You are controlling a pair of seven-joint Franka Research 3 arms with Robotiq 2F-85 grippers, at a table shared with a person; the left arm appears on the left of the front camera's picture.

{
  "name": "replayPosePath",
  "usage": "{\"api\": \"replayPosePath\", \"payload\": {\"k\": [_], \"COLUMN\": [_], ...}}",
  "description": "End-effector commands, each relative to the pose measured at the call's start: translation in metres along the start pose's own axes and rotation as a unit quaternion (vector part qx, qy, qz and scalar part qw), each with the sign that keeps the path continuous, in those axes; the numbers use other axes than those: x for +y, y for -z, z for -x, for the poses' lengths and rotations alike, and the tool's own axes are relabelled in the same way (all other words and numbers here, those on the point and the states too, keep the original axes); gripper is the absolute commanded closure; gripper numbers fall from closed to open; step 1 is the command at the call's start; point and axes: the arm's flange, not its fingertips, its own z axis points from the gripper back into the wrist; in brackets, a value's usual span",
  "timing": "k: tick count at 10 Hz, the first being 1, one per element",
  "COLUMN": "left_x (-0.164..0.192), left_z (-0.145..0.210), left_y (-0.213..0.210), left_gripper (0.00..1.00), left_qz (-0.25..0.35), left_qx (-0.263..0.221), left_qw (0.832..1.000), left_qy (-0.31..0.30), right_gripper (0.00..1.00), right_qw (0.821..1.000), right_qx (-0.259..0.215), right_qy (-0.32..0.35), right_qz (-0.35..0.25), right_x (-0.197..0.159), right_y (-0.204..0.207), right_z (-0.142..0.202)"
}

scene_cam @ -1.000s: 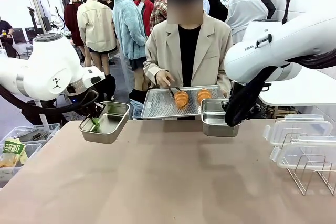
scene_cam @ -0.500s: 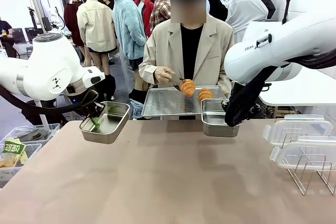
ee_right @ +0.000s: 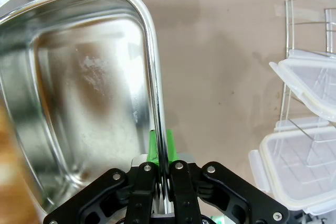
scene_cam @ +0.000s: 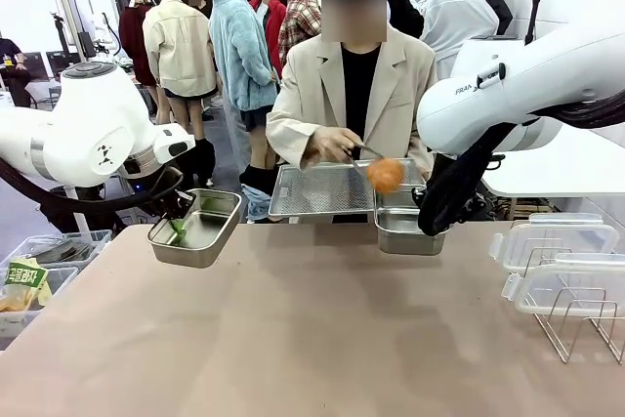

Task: Place the bread in airtight containers.
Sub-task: Once an object is inside an Airtight Container , place the container in the center of the table.

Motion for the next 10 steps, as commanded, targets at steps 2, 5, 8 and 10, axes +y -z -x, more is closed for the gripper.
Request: {"api": "replayPosePath", "payload": {"k": [2, 5, 8, 10], "left_x": [0.0024, 0.0024, 0.0024, 0.0024], "left_z": [0.0017, 0.0017, 0.0017, 0.0017], "left_y": [-0.0035, -0.0035, -0.0035, -0.0035], "left_gripper": [1.00, 1.00, 1.00, 1.00], "left_qz": [-0.001, -0.001, -0.001, -0.001], "left_qx": [-0.009, -0.009, -0.009, -0.009], "left_qw": [1.000, 1.000, 1.000, 1.000], "left_qy": [0.007, 0.007, 0.007, 0.007], "right_gripper": [1.00, 1.00, 1.00, 1.00], "right_qw": [1.000, 1.000, 1.000, 1.000], "right_qx": [-0.008, -0.008, -0.008, -0.008], "right_qy": [-0.006, -0.006, -0.006, -0.006], "right_qz": [-0.003, -0.003, -0.003, -0.003], "right_x": [-0.0021, -0.0021, -0.0021, -0.0021], "right_y": [-0.0016, -0.0016, -0.0016, -0.0016], "right_z": [0.0033, 0.0033, 0.0033, 0.0033]}}
